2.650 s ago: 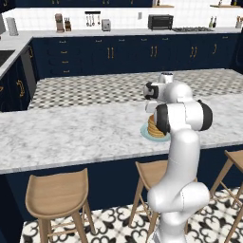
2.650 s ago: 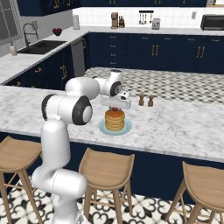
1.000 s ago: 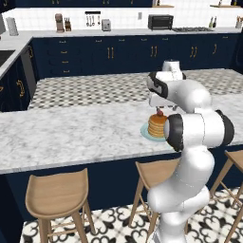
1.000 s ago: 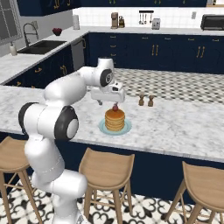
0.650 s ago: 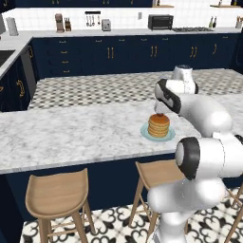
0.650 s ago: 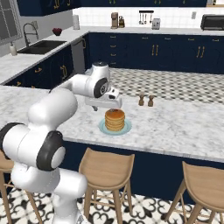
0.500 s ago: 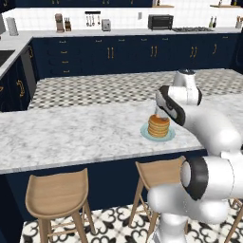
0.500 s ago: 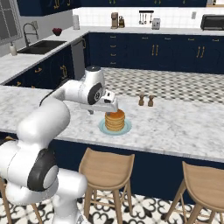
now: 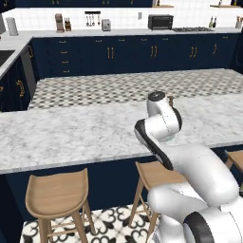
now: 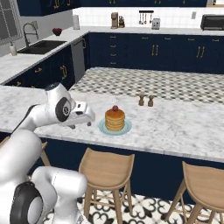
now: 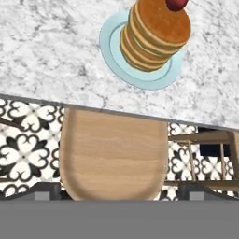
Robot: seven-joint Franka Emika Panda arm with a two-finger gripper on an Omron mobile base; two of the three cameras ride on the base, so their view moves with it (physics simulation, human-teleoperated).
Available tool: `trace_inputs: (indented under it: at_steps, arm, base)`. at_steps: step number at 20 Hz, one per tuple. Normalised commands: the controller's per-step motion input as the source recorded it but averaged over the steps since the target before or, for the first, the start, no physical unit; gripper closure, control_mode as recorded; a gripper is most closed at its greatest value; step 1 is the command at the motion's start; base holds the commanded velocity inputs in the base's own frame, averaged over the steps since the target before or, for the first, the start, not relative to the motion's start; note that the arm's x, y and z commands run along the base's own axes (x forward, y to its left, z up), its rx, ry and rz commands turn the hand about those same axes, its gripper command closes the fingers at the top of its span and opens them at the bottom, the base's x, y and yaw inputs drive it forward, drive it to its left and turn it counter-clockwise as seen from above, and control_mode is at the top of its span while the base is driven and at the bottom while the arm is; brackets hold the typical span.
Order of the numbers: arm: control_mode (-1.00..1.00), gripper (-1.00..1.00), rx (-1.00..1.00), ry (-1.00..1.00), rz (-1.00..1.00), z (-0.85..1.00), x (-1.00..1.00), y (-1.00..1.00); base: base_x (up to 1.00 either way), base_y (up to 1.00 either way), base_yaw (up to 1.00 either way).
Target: Take the strawberry from the fridge and place it on top of the pancake, located on the dining counter.
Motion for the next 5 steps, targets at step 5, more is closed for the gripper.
trace_inputs:
  at_steps: [5]
  arm:
    - [-1.0,-1.0,-0.1,0.03,0.0,-0.39,-0.1,0.27]
  base:
    - [0.0,0.0,0.0]
